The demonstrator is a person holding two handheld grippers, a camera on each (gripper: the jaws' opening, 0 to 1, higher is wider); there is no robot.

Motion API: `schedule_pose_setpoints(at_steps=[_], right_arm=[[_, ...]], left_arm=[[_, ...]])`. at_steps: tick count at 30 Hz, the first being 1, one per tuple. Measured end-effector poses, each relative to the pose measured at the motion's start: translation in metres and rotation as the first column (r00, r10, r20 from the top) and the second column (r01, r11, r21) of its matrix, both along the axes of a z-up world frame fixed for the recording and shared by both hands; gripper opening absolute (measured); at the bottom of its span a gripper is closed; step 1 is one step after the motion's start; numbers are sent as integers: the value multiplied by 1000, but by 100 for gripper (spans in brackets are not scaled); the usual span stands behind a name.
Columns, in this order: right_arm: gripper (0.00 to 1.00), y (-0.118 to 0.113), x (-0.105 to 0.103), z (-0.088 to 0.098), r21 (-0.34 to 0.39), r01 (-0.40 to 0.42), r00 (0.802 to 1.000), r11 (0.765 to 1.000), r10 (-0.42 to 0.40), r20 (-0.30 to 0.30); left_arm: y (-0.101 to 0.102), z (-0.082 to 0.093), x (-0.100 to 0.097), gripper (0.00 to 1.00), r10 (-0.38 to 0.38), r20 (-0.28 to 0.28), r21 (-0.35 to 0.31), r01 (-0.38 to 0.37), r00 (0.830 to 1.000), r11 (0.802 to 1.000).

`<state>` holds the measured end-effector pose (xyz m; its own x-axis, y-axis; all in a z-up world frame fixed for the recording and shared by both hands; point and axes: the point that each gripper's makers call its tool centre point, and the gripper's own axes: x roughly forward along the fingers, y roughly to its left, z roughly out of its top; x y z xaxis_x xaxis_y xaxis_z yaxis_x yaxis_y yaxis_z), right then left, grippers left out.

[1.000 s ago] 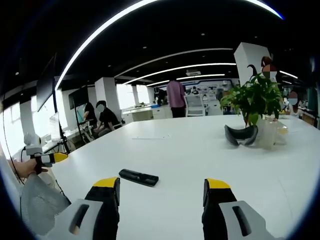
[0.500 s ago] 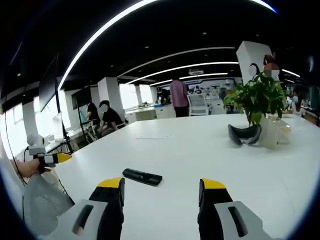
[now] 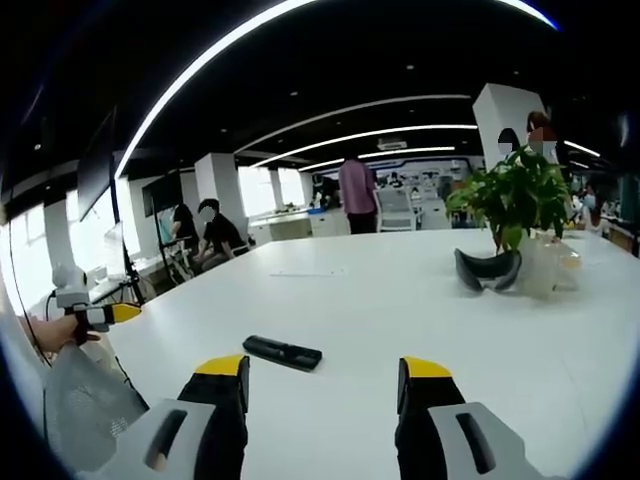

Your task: Press the specified remote control buttons in sequence, fully releasing each button before pressing the next.

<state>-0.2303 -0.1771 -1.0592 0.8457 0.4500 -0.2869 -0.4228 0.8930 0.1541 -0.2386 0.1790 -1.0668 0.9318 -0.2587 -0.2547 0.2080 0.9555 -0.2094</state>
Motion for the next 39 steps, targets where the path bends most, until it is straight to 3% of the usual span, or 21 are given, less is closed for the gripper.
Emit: schedule_pose_setpoints(at_steps=[7, 14, 16, 20, 23, 27, 30, 31, 32, 33, 34, 37, 38, 39], right_arm=[[59, 0, 0, -2, -13, 0, 1000, 1000, 0, -9], [59, 4, 0, -4, -27, -10, 1000, 1000, 10, -22], [59, 4, 0, -6, -34, -15, 999, 999, 14, -31], [60, 7, 0, -12, -52, -26, 998, 998, 23, -60], [59, 7, -1, -15, -78, -35, 997, 996, 30, -69], [58, 7, -2, -16, -80, -39, 996, 996, 32, -78], [58, 6, -2, -16, -73, -35, 996, 997, 29, -84], [58, 6, -2, -16, -72, -33, 996, 997, 27, -86], [58, 5, -2, -16, -72, -32, 996, 997, 25, -87], [58, 5, -2, -16, -73, -31, 996, 997, 25, -86], [58, 4, -2, -16, -76, -30, 996, 997, 23, -85], [57, 3, -1, -16, -77, -25, 996, 997, 19, -86], [57, 2, -1, -16, -70, -20, 996, 997, 14, -85], [57, 1, -1, -16, -68, -18, 996, 998, 12, -86]], left_arm=[[-1, 0, 0, 90, -1, 1, 9, 1, 1000, 1000], [-3, 1, 5, 94, -8, -3, -28, 7, 1000, 1000], [-8, -1, 7, 98, -27, -24, -27, 26, 999, 999], [-20, -12, 6, 100, -94, -117, 18, 97, 989, 995], [-29, -18, 12, 100, -191, -192, 107, 214, 963, 971], [-42, -11, 42, 100, -341, -218, 242, 389, 914, 889], [-55, -16, 58, 100, -433, -290, 245, 503, 854, 829], [-62, -18, 63, 100, -467, -318, 249, 548, 825, 799], [-65, -19, 65, 100, -479, -328, 250, 563, 815, 788], [-72, -24, 68, 100, -512, -368, 247, 613, 776, 751], [-76, -28, 71, 98, -522, -390, 257, 634, 758, 729], [-95, -42, 83, 92, -585, -460, 302, 738, 667, 604], [-100, -47, 84, 91, -596, -487, 303, 763, 639, 571], [-107, -55, 86, 89, -607, -526, 301, 798, 595, 522]])
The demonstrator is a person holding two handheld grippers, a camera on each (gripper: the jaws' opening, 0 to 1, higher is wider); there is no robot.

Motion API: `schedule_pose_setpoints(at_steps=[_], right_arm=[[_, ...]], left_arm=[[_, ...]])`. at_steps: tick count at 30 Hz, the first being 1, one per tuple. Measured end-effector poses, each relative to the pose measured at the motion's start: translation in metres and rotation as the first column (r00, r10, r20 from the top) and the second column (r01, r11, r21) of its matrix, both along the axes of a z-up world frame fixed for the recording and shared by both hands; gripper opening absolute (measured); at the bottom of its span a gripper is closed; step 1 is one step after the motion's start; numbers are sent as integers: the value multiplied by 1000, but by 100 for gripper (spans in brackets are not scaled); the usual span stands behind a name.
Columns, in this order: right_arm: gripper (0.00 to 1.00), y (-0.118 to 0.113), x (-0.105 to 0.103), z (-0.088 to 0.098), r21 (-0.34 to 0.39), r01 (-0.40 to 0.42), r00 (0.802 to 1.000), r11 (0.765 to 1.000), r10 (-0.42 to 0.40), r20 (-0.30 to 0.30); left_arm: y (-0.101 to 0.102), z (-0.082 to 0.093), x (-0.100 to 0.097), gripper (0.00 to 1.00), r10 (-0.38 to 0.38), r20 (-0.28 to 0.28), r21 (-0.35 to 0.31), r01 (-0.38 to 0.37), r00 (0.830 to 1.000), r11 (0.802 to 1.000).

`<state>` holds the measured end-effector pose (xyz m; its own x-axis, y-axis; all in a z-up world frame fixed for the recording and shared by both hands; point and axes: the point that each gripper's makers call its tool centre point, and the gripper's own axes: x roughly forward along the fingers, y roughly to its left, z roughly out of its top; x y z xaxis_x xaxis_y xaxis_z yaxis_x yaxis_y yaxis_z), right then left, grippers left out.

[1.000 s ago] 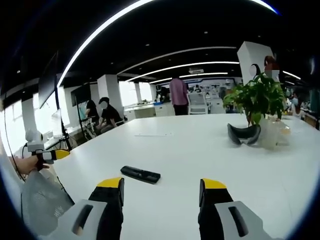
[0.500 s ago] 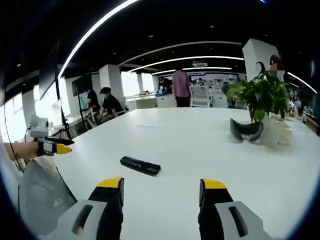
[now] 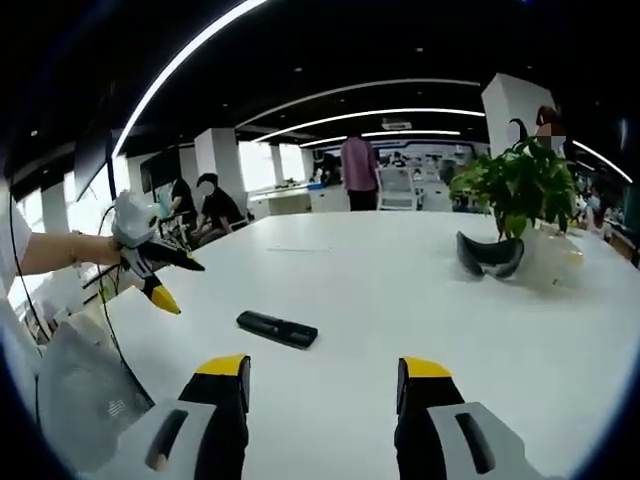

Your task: Press the specified remote control buttons in sequence, fully releasing each button before pressing the next.

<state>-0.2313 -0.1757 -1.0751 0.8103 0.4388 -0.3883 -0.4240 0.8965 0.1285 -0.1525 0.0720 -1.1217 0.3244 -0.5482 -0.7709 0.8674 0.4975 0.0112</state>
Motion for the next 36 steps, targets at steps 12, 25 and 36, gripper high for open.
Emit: schedule_pose_setpoints(at_steps=[12, 25, 36], right_arm=[[55, -4, 2, -2, 2, 16, 1000, 1000, -16, -6], [50, -7, 1, -2, 28, 27, 1000, 999, -26, -12], [47, -12, 0, 1, 49, 44, 999, 998, -44, -5]], left_arm=[[-48, -41, 26, 82, -197, -150, 113, 214, 969, 970], [-68, -70, 35, 56, -303, -208, 254, 350, 930, 902], [-66, -72, 40, 25, -312, -163, 290, 348, 936, 891]])
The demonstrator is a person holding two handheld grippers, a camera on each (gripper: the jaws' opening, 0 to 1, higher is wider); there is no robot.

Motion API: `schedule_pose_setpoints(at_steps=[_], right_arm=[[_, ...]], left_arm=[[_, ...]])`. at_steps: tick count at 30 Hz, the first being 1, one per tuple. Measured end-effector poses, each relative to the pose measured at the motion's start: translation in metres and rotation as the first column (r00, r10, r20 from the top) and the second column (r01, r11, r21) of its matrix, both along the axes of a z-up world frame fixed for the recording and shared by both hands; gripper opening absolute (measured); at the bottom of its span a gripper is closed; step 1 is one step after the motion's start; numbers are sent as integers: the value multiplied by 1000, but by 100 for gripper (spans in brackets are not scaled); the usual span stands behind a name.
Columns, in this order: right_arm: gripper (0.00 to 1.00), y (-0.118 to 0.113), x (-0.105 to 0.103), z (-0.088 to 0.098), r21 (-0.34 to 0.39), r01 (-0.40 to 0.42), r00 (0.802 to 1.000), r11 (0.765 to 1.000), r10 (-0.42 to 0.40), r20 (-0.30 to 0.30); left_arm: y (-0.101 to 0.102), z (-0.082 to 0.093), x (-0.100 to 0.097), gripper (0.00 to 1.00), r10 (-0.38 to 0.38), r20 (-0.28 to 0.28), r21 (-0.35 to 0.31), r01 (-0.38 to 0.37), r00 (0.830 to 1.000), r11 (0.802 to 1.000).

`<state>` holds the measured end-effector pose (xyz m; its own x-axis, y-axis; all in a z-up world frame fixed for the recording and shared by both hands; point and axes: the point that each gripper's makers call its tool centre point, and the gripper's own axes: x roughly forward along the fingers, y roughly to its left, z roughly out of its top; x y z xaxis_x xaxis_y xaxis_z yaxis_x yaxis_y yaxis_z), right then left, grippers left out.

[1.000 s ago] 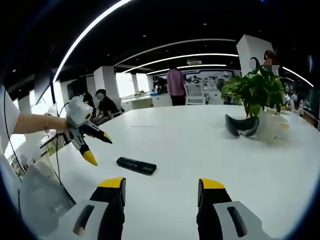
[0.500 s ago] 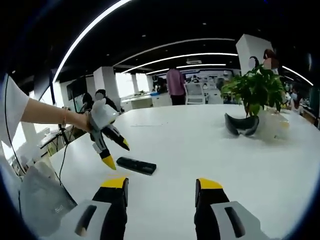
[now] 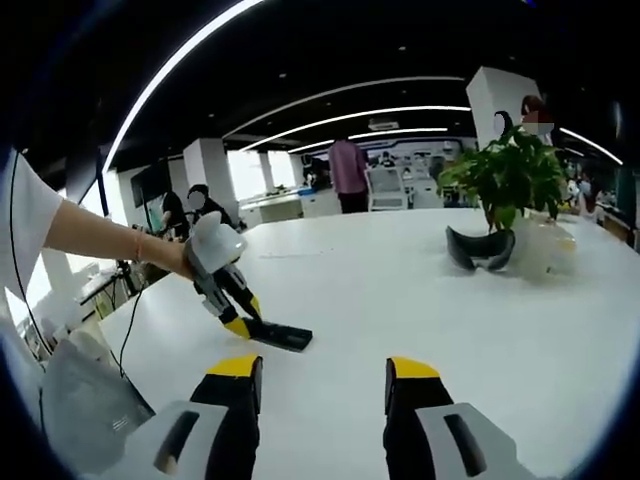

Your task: Press the specified remote control buttons in sequence, fully releasing each button before pressing the next.

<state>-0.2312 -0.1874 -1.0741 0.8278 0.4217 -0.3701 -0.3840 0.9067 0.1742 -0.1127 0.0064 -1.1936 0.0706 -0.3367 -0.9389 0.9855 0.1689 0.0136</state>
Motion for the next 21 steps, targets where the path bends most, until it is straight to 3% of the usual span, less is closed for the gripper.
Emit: schedule_pose_setpoints(at_steps=[3, 21], right_arm=[[46, 2, 0, 0, -3, -9, 1000, 1000, 9, -2], [45, 9, -1, -3, -29, -46, 999, 999, 45, -18]], left_arm=[[0, 0, -3, 24, 29, -9, -10, -29, 1000, 1000], [-3, 0, -50, 24, -26, 4, 8, 26, 1000, 1000]])
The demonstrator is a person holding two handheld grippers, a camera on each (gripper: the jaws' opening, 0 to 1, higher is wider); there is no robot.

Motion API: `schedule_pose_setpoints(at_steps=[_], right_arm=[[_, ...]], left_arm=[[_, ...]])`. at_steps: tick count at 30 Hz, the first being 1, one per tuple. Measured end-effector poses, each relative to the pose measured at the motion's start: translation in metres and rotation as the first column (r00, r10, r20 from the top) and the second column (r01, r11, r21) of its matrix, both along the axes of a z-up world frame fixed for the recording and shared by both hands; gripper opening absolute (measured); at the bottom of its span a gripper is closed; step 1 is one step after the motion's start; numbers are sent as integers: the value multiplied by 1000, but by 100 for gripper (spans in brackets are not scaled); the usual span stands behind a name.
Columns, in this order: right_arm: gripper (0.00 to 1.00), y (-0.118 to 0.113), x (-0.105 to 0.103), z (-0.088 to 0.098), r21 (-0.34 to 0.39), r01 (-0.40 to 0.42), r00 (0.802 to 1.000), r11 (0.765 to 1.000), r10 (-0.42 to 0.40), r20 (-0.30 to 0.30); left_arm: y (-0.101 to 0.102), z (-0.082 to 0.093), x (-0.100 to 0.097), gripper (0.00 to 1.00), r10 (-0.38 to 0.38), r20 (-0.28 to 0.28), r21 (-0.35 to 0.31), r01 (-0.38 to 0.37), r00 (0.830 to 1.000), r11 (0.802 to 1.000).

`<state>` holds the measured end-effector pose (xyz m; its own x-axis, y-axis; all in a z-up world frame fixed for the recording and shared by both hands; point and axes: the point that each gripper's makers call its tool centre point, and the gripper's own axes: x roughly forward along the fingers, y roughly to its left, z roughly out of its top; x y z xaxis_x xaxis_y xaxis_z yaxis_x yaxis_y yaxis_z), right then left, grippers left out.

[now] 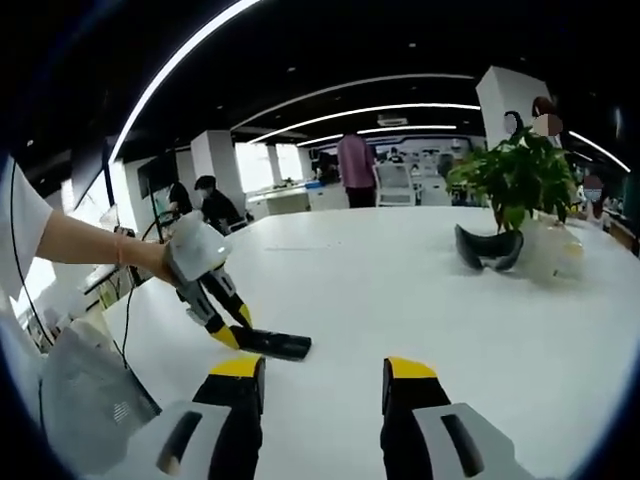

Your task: Press the specified remote control buttons in sequence, fully releasing each button before pressing the next.

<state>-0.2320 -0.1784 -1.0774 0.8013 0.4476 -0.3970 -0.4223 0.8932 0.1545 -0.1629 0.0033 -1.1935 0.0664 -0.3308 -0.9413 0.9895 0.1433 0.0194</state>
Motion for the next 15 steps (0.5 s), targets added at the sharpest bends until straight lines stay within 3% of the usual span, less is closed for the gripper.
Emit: schedule_pose_setpoints(at_steps=[11, 15], right_arm=[[44, 6, -2, -5, -23, -36, 999, 999, 35, -17], [42, 9, -4, -15, -39, -61, 996, 997, 58, -60]], left_arm=[[2, 0, -31, 24, -6, 5, -29, 6, 1000, 1000], [1, 0, -46, 24, -4, 5, -21, 4, 1000, 1000]])
